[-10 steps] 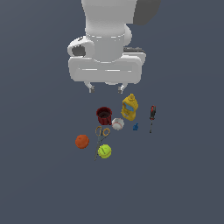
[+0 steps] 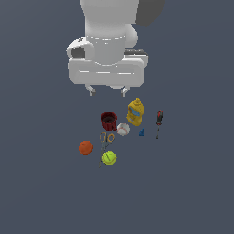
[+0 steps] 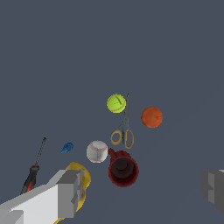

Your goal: Pick up a designated object from a clutter of objects.

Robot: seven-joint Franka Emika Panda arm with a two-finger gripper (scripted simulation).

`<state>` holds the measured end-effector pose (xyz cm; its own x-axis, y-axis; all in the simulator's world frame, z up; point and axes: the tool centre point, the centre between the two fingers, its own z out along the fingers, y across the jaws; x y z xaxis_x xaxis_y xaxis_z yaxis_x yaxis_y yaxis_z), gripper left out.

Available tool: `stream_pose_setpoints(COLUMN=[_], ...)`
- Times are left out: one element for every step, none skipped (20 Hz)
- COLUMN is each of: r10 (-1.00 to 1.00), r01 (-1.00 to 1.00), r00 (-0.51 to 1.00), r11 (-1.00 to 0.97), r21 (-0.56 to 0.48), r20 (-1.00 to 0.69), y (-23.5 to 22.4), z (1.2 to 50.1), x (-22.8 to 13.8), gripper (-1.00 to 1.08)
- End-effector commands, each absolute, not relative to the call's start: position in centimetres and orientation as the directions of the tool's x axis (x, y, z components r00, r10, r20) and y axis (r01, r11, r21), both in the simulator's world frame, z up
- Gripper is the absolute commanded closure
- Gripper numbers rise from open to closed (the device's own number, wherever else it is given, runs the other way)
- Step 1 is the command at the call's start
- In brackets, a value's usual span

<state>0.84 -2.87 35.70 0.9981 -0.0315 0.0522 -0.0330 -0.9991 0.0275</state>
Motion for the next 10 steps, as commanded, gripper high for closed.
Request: stream_pose_setpoints(r10=[-0.030,-0.030,-0.030,-0.031,-0.033,-0.035,-0.038,-0.042,-0.047,-0.052], r01=[-0.031,-0.031,-0.031,-0.032,-0.034,-0.036,-0.040,-0.044,-0.048,-0.053], r00=[0.998,0.998,0.998,0.998,0.998,0.998,0.998,0.998,0.998,0.998], r11=[-0.999,-0.999,-0.999,-0.999,-0.999,-0.999,-0.999,-0.999,-0.998,-0.998], r21=[0.029,0.029,0.029,0.028,0.028,0.028,0.028,0.028,0.028,0.028], r20=[0.048,0.048,0.049,0.049,0.049,0.049,0.049,0.048,0.048,0.047], y=[-3.1,-3.1,-3.1,-3.0,-2.9,-2.8,-2.7,-2.5,-2.3,-2.1], z=[35.8,35.8,35.8,35.7,35.6,35.4,35.2,34.9,34.6,34.2], x=[0.7,0.7,0.7,0.8,0.8,0.8,0.9,0.9,1.0,1.0], gripper=[-0.92,-0.92,-0.92,-0.92,-0.92,-0.92,-0.92,-0.92,-0.92,-0.92])
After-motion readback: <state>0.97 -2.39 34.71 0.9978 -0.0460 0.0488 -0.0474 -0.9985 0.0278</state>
